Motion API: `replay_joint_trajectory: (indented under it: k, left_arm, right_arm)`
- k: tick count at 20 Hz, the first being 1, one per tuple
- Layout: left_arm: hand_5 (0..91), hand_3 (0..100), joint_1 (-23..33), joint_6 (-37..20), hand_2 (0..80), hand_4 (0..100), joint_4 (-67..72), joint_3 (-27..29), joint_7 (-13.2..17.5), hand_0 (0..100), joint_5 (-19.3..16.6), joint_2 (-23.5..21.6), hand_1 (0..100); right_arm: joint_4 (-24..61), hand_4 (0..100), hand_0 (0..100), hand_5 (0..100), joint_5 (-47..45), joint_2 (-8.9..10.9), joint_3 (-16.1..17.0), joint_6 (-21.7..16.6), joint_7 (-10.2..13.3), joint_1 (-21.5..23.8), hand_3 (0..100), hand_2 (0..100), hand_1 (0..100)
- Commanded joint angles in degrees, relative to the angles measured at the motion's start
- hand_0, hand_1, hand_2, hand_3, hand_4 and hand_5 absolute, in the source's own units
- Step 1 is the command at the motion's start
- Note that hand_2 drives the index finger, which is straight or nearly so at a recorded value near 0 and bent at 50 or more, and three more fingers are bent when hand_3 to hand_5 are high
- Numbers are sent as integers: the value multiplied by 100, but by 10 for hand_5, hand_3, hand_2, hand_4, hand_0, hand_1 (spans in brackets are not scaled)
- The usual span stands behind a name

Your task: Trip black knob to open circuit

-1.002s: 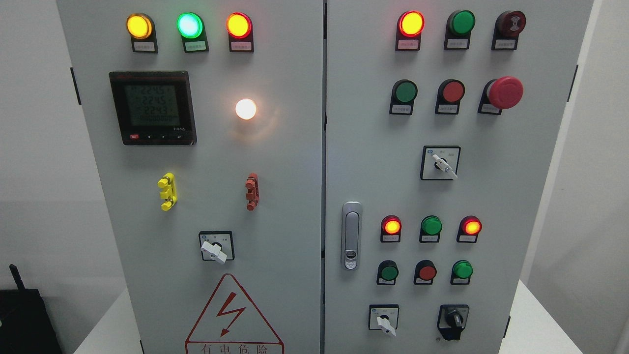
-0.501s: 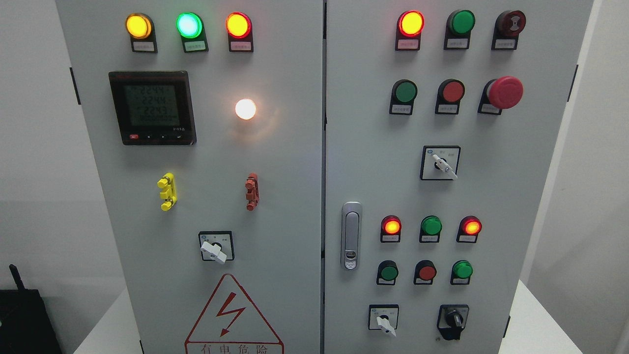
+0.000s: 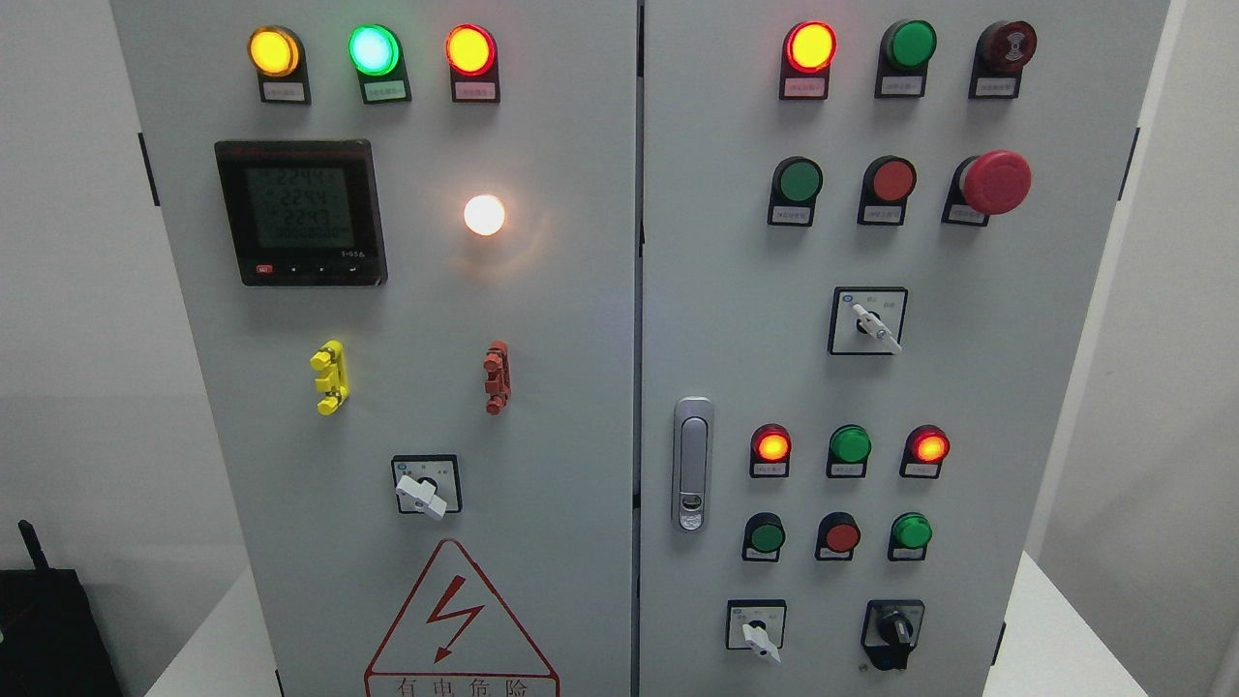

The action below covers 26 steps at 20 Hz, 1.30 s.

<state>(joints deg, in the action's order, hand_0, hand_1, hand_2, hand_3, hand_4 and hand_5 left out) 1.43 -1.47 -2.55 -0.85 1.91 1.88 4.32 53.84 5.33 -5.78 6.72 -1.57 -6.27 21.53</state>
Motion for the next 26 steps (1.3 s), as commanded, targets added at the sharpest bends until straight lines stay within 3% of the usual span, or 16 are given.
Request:
replay_joint_trajectory:
  k: [1,9,16,22,23,26]
  left_arm:
    - [0,0,-12,-20,0,0,0,14,2,120,14,-1,389]
    - [0,0,-12,-20,0,0,0,14,2,120,14,-1,389]
    - [0,0,-12,-11,0,0,0,14,2,120,14,-1,389]
    - [0,0,-12,-20,0,0,0,14,2,120,14,-1,389]
    - [0,0,-12,-11,0,0,0,14,2,120,14,-1,389]
    - [0,0,-12,-19,0,0,0,14,2,120,14,-1,389]
  right_arm:
    - [205,0,0,0,12,-19,4,-334,56,26,0,0,11]
    - [671,0,0,0,12,-11,-31,-1134,249,27,0,0,0]
    - [1268,0,0,0,-14,-19,-48,-1583,486,27,35,0,0]
    - [1743,203,0,0,-58,-19,-48,-1890,680,18,269,0,0]
    - [1805,255,0,17,-58,-19,-48,-1961,706,18,363,0,0]
    - [1990,326,0,148,-67,-19,-57,-2136,715,18,496,0,0]
